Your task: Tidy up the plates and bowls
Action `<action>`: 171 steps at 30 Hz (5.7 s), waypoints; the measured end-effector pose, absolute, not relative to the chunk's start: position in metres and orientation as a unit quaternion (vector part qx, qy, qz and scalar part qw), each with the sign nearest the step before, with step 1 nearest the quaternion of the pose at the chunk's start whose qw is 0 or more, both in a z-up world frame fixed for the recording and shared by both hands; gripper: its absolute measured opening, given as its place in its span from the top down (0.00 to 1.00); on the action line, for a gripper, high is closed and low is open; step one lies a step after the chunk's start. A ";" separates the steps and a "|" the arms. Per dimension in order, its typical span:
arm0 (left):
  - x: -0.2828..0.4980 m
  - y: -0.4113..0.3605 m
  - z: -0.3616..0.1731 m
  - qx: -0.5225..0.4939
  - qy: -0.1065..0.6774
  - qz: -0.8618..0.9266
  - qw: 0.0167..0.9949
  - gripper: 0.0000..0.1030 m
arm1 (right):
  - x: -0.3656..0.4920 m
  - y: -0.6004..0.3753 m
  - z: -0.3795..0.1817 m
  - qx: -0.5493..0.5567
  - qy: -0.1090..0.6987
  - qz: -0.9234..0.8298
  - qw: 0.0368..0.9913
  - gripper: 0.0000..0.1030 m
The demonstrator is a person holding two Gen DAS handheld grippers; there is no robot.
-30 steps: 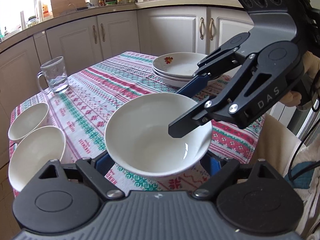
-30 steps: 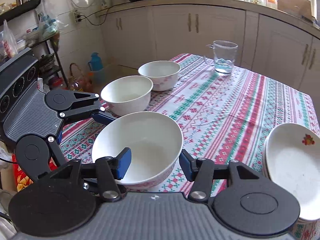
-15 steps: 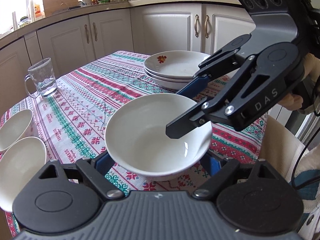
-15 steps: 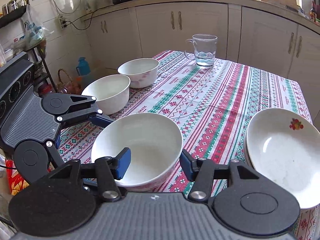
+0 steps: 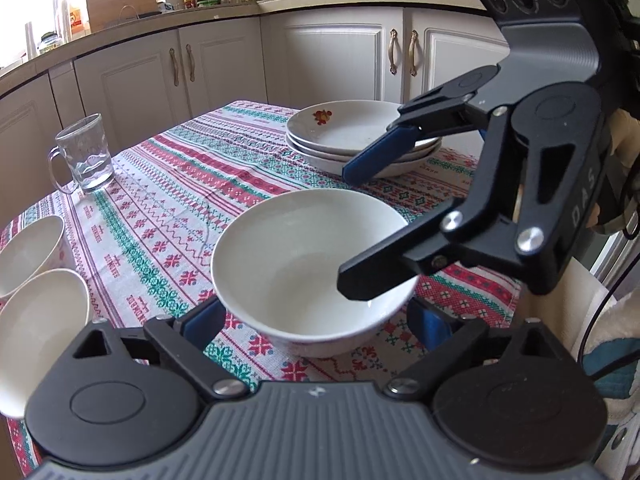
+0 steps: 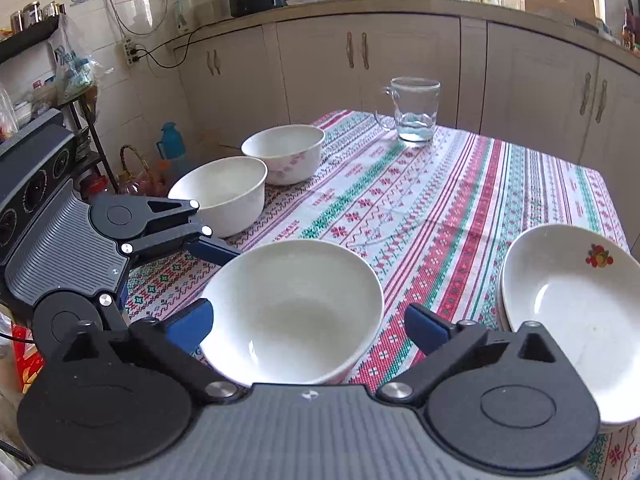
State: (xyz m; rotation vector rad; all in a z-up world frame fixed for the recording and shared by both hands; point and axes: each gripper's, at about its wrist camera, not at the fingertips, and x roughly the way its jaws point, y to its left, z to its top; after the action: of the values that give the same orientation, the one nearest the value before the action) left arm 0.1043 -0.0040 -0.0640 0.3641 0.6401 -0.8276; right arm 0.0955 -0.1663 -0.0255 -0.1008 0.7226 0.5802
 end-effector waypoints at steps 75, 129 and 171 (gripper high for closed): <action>0.226 0.156 -0.052 0.021 0.387 -0.255 0.886 0.32 | 0.189 -0.006 -0.043 -0.203 0.369 0.358 0.833 0.13; 0.187 0.072 0.011 0.069 0.361 -0.316 0.875 0.42 | 0.139 -0.079 0.008 -0.173 0.338 0.327 0.865 0.15; 0.160 -0.011 -0.018 0.097 0.398 -0.363 0.837 0.42 | 0.084 -0.131 0.005 -0.134 0.384 0.275 0.871 0.15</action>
State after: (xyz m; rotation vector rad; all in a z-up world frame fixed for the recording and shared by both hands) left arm 0.1601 -0.0113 -0.0185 0.2052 0.8421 -0.7690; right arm 0.0840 -0.1306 0.0055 -0.2800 0.8038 0.5753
